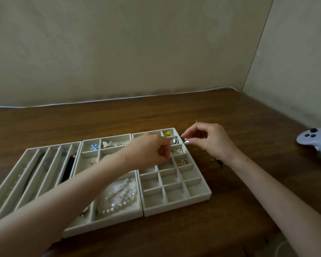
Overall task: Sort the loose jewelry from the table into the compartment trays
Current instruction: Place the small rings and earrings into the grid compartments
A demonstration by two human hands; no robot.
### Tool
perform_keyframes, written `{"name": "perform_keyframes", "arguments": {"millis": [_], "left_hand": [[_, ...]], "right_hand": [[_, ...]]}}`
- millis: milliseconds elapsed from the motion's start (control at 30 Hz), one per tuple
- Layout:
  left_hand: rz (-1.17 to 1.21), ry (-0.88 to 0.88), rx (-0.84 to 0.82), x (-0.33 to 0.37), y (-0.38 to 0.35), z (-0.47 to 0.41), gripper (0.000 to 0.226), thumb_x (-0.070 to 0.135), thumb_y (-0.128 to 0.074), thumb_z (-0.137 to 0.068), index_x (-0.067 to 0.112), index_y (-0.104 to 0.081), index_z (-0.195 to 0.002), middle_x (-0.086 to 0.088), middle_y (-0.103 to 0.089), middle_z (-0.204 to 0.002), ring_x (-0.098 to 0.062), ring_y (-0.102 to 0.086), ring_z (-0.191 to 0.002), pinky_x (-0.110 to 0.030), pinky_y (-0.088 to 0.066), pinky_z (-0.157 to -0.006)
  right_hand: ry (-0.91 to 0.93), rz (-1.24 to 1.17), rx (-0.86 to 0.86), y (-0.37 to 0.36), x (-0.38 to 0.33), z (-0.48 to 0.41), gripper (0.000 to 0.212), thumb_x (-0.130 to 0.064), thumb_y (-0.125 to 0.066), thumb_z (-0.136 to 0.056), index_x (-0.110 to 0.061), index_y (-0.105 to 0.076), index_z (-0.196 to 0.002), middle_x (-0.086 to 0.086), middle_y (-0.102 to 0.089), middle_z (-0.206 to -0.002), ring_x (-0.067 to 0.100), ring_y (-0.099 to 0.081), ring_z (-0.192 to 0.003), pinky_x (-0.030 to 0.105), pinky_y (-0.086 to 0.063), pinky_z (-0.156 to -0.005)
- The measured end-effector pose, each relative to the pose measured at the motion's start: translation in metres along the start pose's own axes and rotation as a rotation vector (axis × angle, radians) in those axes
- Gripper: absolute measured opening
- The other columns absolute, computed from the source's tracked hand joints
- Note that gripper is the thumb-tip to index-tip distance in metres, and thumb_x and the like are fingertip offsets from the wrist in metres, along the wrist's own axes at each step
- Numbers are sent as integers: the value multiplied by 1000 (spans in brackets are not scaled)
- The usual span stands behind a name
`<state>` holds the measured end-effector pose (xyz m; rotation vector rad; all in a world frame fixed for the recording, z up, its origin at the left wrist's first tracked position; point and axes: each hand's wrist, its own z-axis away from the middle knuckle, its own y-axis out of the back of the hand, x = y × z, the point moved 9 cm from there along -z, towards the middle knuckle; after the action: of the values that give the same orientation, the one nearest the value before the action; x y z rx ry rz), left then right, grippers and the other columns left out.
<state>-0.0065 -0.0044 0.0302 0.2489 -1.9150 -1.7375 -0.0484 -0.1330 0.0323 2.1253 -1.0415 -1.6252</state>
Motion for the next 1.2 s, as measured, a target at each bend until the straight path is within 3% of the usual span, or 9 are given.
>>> {"name": "perform_keyframes", "arguments": {"millis": [133,300,433,533,733,833,967,1200], "left_hand": [[-45,5,-3,5,-2,2,5,22,-64,-83,26,-62,-86,13,-59,-82,-8,-57,-84,-28,-51,-75],[-94,21,6,9,-7,3,7,20,-60,-86,21,-64,-91,8,-63,-93,-12,-58,-91,-30,-51,-79],[-186,7,75,12,-3,3,10,26,-58,-88,26,-65,-96,7,-48,-100,-8,-47,-101,-21,-35,-70],[-237,13,86,11,-3,3,17,28,-55,-90,24,-65,-104,4,-52,-110,-14,-49,-106,-21,-35,-75],[-119,61,59,-3,5,4,10,32,-63,-86,26,-65,-94,11,-61,-96,-9,-56,-90,-26,-49,-76],[-39,101,102,-17,17,4,9,33,-63,-86,25,-61,-91,11,-61,-89,-6,-53,-77,-22,-45,-68],[18,163,201,-35,31,5,15,34,-61,-87,20,-62,-95,7,-62,-89,-8,-51,-74,-21,-39,-63],[74,193,267,-49,32,5,11,31,-62,-87,20,-62,-90,7,-61,-84,-9,-52,-72,-22,-40,-64]], "right_hand": [[-5,23,10,-1,2,1,21,-6,-71,-80,-26,-68,-86,-12,-68,-89,-4,-61,-86,6,-46,-73],[3,29,15,-1,2,2,18,-8,-72,-80,-24,-69,-87,-12,-68,-89,-2,-62,-85,10,-49,-76],[25,43,22,0,-2,3,17,-8,-71,-80,-22,-70,-90,-12,-68,-89,-2,-62,-86,13,-49,-77],[23,14,2,-1,-6,3,18,-7,-71,-80,-23,-70,-88,-11,-69,-89,-1,-63,-86,13,-49,-77],[74,-1,-90,-12,-22,5,21,-3,-67,-83,-23,-72,-87,-11,-68,-91,-3,-62,-90,12,-48,-82],[80,0,-206,-25,-30,6,23,-2,-67,-82,-24,-72,-86,-12,-68,-90,-1,-62,-90,16,-50,-84],[92,20,-342,-48,-39,13,26,2,-69,-80,-22,-65,-88,-4,-67,-88,2,-62,-80,18,-52,-73],[213,287,-349,-63,-51,11,27,-2,-70,-79,-23,-62,-93,-7,-63,-86,3,-60,-79,27,-52,-74]]}}
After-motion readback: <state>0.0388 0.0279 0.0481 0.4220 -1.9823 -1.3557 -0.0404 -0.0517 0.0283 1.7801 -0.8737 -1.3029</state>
